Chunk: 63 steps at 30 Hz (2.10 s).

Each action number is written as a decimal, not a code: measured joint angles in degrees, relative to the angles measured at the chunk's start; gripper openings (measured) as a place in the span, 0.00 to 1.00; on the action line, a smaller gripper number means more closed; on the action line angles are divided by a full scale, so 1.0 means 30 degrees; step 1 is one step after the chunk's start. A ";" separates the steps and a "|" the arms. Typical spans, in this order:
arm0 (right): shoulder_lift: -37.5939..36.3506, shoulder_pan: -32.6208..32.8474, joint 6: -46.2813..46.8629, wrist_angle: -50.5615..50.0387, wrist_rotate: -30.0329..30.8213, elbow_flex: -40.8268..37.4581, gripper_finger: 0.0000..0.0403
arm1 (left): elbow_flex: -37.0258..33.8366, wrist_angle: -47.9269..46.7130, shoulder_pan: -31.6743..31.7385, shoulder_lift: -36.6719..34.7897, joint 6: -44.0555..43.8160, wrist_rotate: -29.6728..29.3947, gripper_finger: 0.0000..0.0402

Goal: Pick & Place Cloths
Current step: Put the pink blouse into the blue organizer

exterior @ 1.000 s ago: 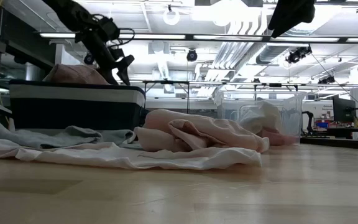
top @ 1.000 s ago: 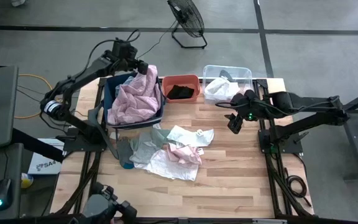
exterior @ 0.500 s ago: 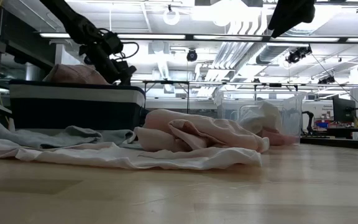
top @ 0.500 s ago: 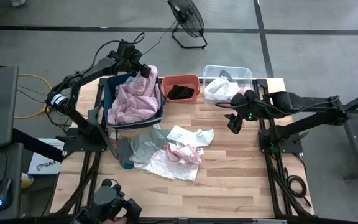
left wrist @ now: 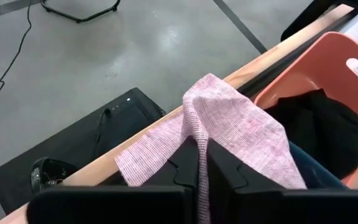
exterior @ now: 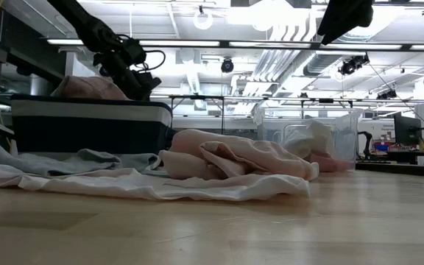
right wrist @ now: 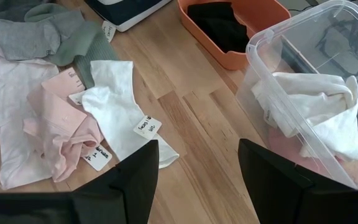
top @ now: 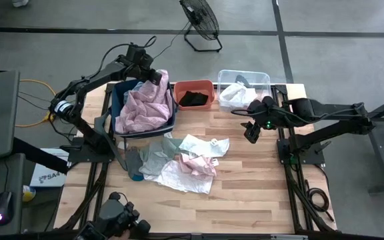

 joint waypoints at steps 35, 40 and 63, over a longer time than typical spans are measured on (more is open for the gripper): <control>0.0000 0.0003 -0.0058 0.0000 0.0005 -0.0002 0.53 | -0.3330 -1.1814 -0.4269 -0.3655 -0.0293 -0.1382 0.00; 0.0003 0.0000 -0.0058 0.0000 0.0003 -0.0003 0.53 | -0.4036 -1.1431 -0.4255 -0.3657 -0.0258 -0.1477 0.00; 0.0000 0.0000 -0.0007 0.0000 -0.0002 0.0000 0.53 | 0.1130 -1.5269 -0.4262 -0.3628 0.1147 -0.4161 0.08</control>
